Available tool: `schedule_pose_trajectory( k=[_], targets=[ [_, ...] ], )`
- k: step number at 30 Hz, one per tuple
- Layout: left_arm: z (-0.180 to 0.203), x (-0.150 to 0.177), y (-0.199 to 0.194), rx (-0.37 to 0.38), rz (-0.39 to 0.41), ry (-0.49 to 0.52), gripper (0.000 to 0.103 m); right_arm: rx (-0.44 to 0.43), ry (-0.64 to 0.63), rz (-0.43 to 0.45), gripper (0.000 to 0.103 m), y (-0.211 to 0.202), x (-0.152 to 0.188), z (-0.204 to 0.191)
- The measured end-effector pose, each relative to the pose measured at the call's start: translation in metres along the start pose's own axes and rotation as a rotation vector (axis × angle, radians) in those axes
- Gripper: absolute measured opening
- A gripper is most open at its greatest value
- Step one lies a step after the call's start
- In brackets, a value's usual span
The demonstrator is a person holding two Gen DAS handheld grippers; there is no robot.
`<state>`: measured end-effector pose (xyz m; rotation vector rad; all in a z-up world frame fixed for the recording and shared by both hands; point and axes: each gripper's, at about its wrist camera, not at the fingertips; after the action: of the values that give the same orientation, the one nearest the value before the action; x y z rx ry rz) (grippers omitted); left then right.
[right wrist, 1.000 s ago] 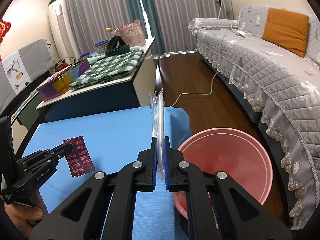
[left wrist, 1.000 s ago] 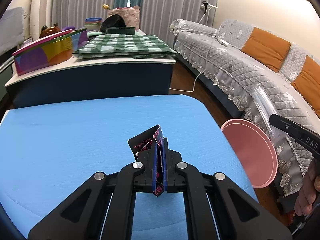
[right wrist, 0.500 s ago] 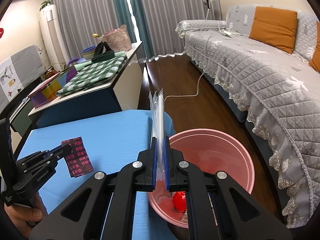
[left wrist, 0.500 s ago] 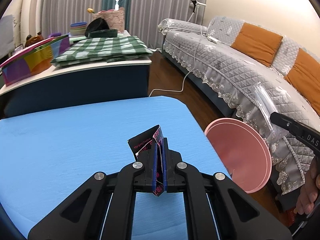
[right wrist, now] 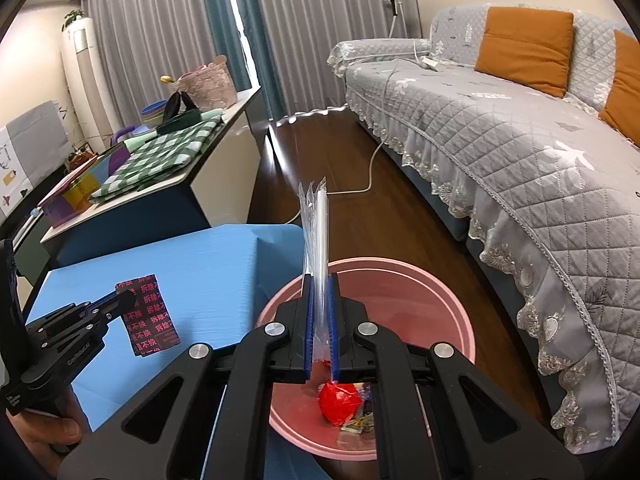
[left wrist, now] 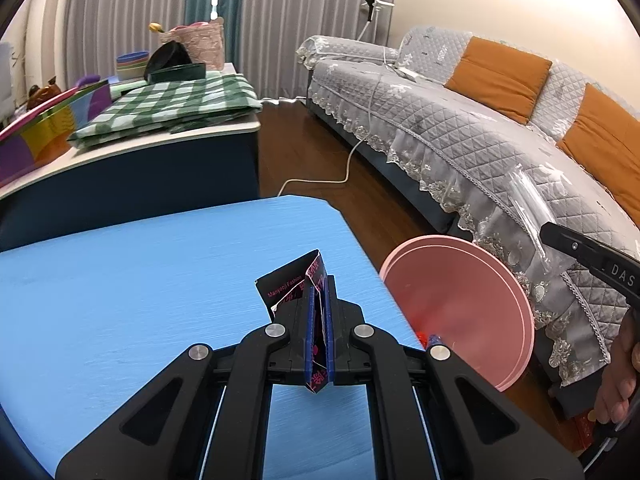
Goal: Collect trash
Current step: 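Carry the pink packet and clear tubes over the pink bucket with both grippers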
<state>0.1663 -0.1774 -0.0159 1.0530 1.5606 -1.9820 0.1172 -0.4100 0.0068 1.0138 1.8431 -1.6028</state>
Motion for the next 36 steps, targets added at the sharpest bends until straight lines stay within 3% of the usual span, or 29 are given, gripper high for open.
schedule_pose_trajectory(
  k=[36],
  targets=[
    [0.079,0.000,0.037,0.142,-0.021,0.098,0.004,0.039,0.033,-0.026,0.007,0.015,0.001,0.041]
  ],
)
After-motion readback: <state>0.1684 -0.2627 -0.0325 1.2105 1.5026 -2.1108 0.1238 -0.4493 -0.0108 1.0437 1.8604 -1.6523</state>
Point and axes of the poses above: each gripper's, at about its wrist camera, not at the fingertips, and y roughly the way its jaws point, z to its right, x to its underside, and after that the axes turned 1 degree about y, right-handed
